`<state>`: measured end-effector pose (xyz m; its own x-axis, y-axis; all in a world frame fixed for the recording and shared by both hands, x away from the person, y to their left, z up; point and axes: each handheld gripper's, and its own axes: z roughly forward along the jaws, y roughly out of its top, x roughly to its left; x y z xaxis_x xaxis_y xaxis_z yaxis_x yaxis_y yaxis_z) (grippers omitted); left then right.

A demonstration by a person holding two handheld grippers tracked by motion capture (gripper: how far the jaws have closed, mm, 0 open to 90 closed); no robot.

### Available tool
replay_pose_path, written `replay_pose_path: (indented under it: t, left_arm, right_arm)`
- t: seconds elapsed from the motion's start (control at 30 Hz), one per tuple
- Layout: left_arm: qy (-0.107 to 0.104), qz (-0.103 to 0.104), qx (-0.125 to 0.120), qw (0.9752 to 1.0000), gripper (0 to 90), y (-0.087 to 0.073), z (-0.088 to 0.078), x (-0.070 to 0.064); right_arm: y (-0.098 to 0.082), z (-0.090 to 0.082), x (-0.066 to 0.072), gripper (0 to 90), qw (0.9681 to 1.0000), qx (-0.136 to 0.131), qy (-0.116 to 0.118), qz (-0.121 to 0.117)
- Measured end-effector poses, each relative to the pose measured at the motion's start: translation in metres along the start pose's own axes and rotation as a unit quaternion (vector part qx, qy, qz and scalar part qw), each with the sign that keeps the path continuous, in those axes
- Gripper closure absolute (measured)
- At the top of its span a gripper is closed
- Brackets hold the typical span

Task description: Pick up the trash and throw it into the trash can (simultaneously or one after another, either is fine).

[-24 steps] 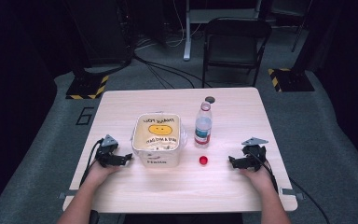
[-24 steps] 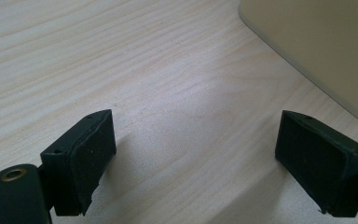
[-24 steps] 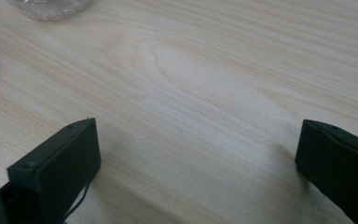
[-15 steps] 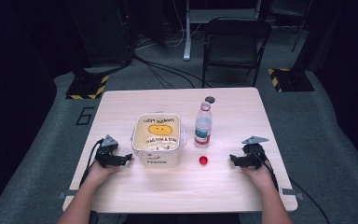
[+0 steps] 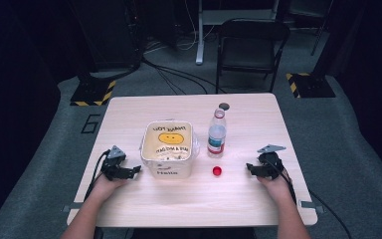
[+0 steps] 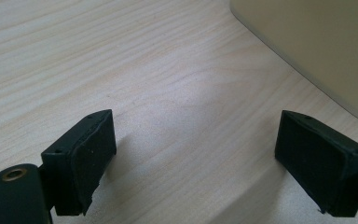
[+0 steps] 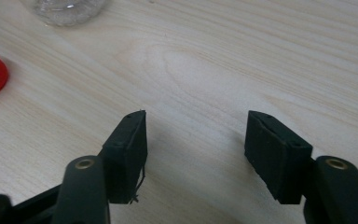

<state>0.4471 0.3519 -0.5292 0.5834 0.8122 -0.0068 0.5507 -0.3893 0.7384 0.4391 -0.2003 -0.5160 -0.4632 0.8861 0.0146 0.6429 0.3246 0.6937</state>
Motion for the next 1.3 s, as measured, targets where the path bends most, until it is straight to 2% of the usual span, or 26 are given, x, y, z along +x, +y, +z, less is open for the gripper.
replay_pose_path:
  t: [0.13,0.23,0.27,0.33,0.4,0.5,0.57,0.6,0.63,0.87,1.3]
  left_arm:
    - [-0.003,0.005,0.005,1.0,12.2,0.0,-0.001,0.0]
    - [-0.002,0.005,0.001,1.0,12.2,-0.001,-0.001,0.0]
    - [-0.002,0.005,0.001,1.0,12.1,-0.001,-0.001,0.0]
    - [-0.002,0.005,0.001,1.0,12.1,-0.001,-0.001,0.0]
    - [-0.002,0.005,0.001,1.0,12.1,-0.001,-0.001,0.0]
    - [-0.003,0.006,0.001,1.0,12.1,-0.001,-0.001,0.0]
    - [-0.005,0.009,0.002,0.9999,12.2,-0.001,-0.002,0.0]
    - [-0.006,0.009,0.002,0.9999,12.2,-0.002,-0.002,0.0]
    - [-0.006,0.01,0.003,0.9999,12.2,-0.002,-0.003,0.0]
    - [-0.006,0.012,0.005,0.9999,12.2,-0.003,-0.003,0.0]
    - [-0.008,0.013,0.006,0.9999,12.1,-0.003,-0.004,0.0]
  right_arm:
    - [0.002,0.0,-0.003,45.0,0.9999,0.003,0.008,0.013]
    - [0.004,0.0,-0.004,46.6,0.9998,0.009,0.011,0.012]
    - [0.006,-0.002,-0.001,46.7,0.9999,0.009,0.002,0.009]
    - [0.008,-0.006,0.003,46.7,1.0,-0.004,0.001,-0.004]
    - [0.01,-0.008,0.006,46.5,0.9999,-0.011,0.0,-0.007]
    - [0.016,-0.013,0.013,44.2,0.9994,-0.024,0.016,-0.019]
    - [0.018,-0.014,0.018,44.0,0.9992,-0.023,0.019,-0.026]
    - [0.019,-0.014,0.021,43.9,0.9993,-0.022,0.019,-0.022]
    - [0.019,-0.014,0.021,43.9,0.999,-0.023,0.02,-0.033]
    - [0.025,-0.019,0.029,43.4,0.9982,-0.04,0.024,-0.039]
    - [0.031,-0.026,0.046,41.9,0.9948,-0.07,0.05,-0.056]
